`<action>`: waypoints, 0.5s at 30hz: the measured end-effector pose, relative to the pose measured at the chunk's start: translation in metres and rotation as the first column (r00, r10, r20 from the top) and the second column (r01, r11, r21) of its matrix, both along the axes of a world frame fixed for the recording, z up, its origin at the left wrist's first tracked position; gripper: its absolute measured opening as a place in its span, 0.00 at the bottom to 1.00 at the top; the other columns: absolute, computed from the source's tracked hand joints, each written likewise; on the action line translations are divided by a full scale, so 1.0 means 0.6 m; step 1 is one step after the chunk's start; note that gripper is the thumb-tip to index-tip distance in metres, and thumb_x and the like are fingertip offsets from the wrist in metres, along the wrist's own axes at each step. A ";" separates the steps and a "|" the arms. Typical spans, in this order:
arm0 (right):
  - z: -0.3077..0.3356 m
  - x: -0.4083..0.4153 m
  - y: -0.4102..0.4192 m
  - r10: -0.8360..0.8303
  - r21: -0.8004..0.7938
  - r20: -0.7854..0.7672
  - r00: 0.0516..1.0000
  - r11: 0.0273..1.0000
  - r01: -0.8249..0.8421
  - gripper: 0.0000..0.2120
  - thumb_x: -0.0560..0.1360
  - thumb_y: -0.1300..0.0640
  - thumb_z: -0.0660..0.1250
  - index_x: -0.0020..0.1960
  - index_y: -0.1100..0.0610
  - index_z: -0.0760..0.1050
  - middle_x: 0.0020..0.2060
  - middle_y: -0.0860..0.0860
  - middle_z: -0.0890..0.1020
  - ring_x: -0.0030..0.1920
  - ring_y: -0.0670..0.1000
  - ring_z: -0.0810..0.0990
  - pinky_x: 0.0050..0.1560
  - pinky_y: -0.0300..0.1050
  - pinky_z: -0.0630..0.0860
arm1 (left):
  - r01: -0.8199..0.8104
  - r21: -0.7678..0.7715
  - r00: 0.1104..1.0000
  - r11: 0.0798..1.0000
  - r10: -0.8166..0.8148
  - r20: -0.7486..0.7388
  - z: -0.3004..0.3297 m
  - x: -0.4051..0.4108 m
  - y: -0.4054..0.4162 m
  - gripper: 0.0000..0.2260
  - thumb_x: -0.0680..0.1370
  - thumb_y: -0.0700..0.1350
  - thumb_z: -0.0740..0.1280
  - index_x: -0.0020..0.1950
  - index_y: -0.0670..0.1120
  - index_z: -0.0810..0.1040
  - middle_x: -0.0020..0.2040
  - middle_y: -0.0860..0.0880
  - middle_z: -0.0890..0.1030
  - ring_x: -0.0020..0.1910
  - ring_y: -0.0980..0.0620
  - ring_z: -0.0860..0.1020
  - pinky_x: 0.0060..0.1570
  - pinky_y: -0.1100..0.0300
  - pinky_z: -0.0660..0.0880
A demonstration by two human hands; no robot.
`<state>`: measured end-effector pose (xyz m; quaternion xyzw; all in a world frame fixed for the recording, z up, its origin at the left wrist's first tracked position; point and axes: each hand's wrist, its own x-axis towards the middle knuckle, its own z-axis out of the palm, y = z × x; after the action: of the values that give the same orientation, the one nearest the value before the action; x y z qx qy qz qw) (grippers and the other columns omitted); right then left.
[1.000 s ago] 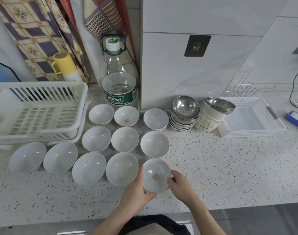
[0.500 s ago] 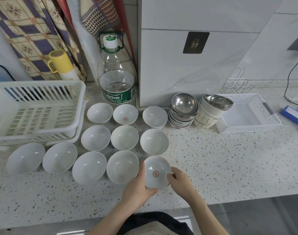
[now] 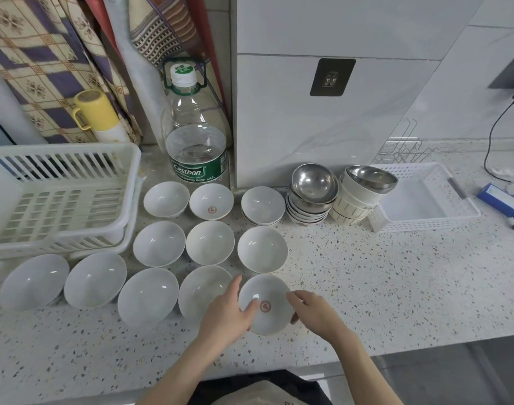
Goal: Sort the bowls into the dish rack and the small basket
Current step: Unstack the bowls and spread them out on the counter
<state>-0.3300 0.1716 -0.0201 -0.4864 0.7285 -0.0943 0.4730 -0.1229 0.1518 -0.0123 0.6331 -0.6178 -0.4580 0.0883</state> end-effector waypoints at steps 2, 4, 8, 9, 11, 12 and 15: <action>0.011 -0.014 -0.018 -0.028 -0.035 -0.068 0.997 0.999 0.026 0.15 0.80 0.40 0.54 0.41 0.45 0.72 0.37 0.48 0.84 0.34 0.47 0.80 0.39 0.45 0.75 | -0.068 -0.003 0.995 0.998 0.068 -0.066 0.006 -0.005 -0.028 0.26 0.79 0.57 0.63 0.76 0.54 0.63 0.36 0.52 0.83 0.26 0.65 0.77 0.26 0.67 0.70; 0.025 -0.030 -0.044 -0.117 -0.110 -0.111 0.987 0.988 0.104 0.16 0.80 0.42 0.55 0.37 0.46 0.70 0.37 0.49 0.84 0.25 0.42 0.71 0.31 0.40 0.70 | -0.130 -0.033 0.985 0.991 0.125 -0.116 0.013 -0.015 -0.069 0.22 0.79 0.55 0.64 0.73 0.52 0.68 0.34 0.52 0.84 0.25 0.64 0.76 0.29 0.63 0.72; 0.062 -0.067 -0.108 -0.349 -0.299 -0.079 0.934 0.902 0.312 0.15 0.81 0.48 0.56 0.39 0.51 0.75 0.35 0.48 0.84 0.18 0.41 0.65 0.24 0.38 0.66 | -0.230 -0.079 0.963 0.970 0.216 -0.160 0.023 -0.043 -0.168 0.24 0.80 0.52 0.64 0.74 0.46 0.67 0.40 0.51 0.84 0.30 0.54 0.80 0.37 0.56 0.78; 0.073 -0.074 -0.122 -0.393 -0.335 -0.069 0.917 0.875 0.350 0.14 0.80 0.49 0.57 0.41 0.51 0.76 0.34 0.48 0.83 0.18 0.41 0.66 0.25 0.39 0.67 | -0.242 -0.085 0.961 0.967 0.227 -0.158 0.024 -0.049 -0.191 0.25 0.80 0.52 0.64 0.75 0.46 0.65 0.43 0.49 0.85 0.35 0.50 0.82 0.39 0.55 0.78; 0.089 -0.092 -0.152 -0.464 -0.394 -0.058 0.884 0.824 0.407 0.13 0.80 0.49 0.57 0.46 0.53 0.78 0.33 0.47 0.83 0.20 0.40 0.69 0.27 0.39 0.70 | -0.260 -0.087 0.958 0.962 0.245 -0.147 0.021 -0.063 -0.236 0.27 0.79 0.53 0.64 0.77 0.46 0.62 0.54 0.44 0.83 0.47 0.44 0.82 0.44 0.52 0.80; 0.096 -0.101 -0.166 -0.489 -0.416 -0.058 0.870 0.804 0.424 0.14 0.79 0.49 0.57 0.49 0.55 0.79 0.34 0.47 0.83 0.24 0.41 0.73 0.30 0.40 0.71 | -0.260 -0.088 0.961 0.962 0.249 -0.118 0.018 -0.069 -0.256 0.28 0.79 0.53 0.64 0.77 0.45 0.61 0.58 0.42 0.82 0.54 0.42 0.81 0.51 0.48 0.79; 0.110 -0.124 -0.207 -0.539 -0.453 -0.088 0.838 0.771 0.448 0.22 0.79 0.45 0.57 0.60 0.59 0.78 0.45 0.53 0.85 0.46 0.52 0.82 0.46 0.48 0.78 | -0.235 -0.087 0.971 0.968 0.238 0.032 0.007 -0.076 -0.301 0.29 0.80 0.54 0.63 0.75 0.42 0.62 0.65 0.38 0.78 0.63 0.37 0.76 0.61 0.48 0.73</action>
<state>-0.4041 0.0472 0.0461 -0.3727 0.8401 -0.3155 0.2364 -0.1686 -0.0290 -0.0082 0.7076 -0.5580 -0.4048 0.1552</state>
